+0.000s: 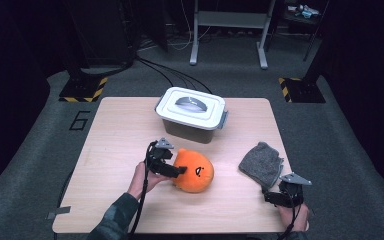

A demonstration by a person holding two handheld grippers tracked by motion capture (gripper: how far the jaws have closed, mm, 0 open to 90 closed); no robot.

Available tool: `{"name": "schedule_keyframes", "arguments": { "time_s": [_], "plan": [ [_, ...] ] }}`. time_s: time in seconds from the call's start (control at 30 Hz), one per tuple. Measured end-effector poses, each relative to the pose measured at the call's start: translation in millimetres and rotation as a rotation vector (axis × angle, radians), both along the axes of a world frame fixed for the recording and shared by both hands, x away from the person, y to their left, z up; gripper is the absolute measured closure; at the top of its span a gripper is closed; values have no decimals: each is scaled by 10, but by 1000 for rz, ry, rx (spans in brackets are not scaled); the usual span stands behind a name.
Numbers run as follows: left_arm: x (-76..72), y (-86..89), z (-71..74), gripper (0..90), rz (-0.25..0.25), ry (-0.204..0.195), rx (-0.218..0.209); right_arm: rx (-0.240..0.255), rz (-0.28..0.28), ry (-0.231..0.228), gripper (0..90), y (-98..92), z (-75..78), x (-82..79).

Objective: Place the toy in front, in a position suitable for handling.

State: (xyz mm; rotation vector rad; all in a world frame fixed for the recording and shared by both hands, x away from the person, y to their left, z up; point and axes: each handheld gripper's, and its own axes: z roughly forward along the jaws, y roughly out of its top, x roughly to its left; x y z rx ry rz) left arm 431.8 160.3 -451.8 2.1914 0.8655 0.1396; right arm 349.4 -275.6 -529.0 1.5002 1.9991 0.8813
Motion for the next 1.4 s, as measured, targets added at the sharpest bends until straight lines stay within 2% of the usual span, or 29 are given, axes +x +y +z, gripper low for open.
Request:
{"name": "schedule_keyframes", "arguments": {
  "time_s": [0.1, 0.13, 0.17, 0.2, 0.3, 0.33, 0.4, 0.47, 0.5, 0.63, 0.67, 0.7, 0.73, 0.9, 0.93, 0.97, 1.0, 1.03, 1.07, 1.1, 1.2, 1.27, 1.37, 1.4],
  "plan": [
    [14, -41, -65, 193, -70, 25, 29, 0, 0, 0, 113, -1, 0, 0],
    [-16, -70, -107, 271, -101, 16, 22, -1, 2, -1, 113, -2, 0, 1],
    [-16, -70, -107, 331, -101, 16, 22, -1, 2, -1, 113, -2, 0, 1],
    [-51, -85, -143, 390, -79, 6, -8, -2, 2, -2, 113, -2, 0, 1],
    [-80, -89, -168, 544, -61, -5, -17, -2, 2, -2, 113, -2, 0, 1],
    [-107, -88, -176, 586, -49, -11, -32, -3, 2, -2, 113, -2, 0, 1],
    [-138, -90, -172, 633, -24, -19, -43, -3, 2, -2, 113, -1, 0, 1],
    [-150, -88, -168, 660, -19, -17, -51, 0, 0, 0, 114, 0, 0, 0],
    [-171, -87, -159, 671, 0, -27, -82, -3, 1, -2, 113, -2, 0, 0],
    [-222, -103, -134, 686, 51, -30, -127, -1, -3, 0, 113, 0, 1, -2],
    [-233, -111, -128, 686, 66, -19, -143, -1, -3, 0, 113, 0, 1, -2],
    [-233, -111, -128, 687, 66, -19, -143, -1, -3, 0, 113, 0, 1, -2],
    [-253, -135, -118, 687, 98, -15, -158, -1, -3, 0, 113, 0, 1, -2],
    [-261, -186, -112, 686, 148, -15, -170, -1, -2, 0, 113, 0, 1, -1],
    [-268, -210, -114, 685, 181, -17, -180, -2, 0, -1, 113, -2, 1, 0],
    [-268, -210, -114, 685, 181, -17, -180, -2, 0, -1, 113, -2, 1, 0],
    [-290, -237, -112, 685, 218, -9, -194, -1, -2, 0, 113, 0, 1, -1],
    [-290, -237, -112, 685, 218, -9, -194, -2, -1, 0, 113, -1, 1, -1],
    [-316, -257, -117, 684, 246, 11, -226, -3, 1, -2, 113, -2, 1, 0],
    [-316, -257, -117, 684, 246, 11, -226, -3, 1, -2, 113, -2, 1, 0],
    [-371, -311, -148, 683, 283, 43, -290, -4, 0, -2, 113, -1, 1, 0],
    [-379, -369, -224, 681, 285, 71, -284, -4, 1, -2, 113, -1, 1, 1],
    [-390, -400, -280, 674, 294, 61, -281, -1, 0, 0, 113, 0, 1, 0],
    [-375, -399, -260, 643, 293, 51, -258, -2, 0, -1, 113, 0, 1, 0]
  ]
}}
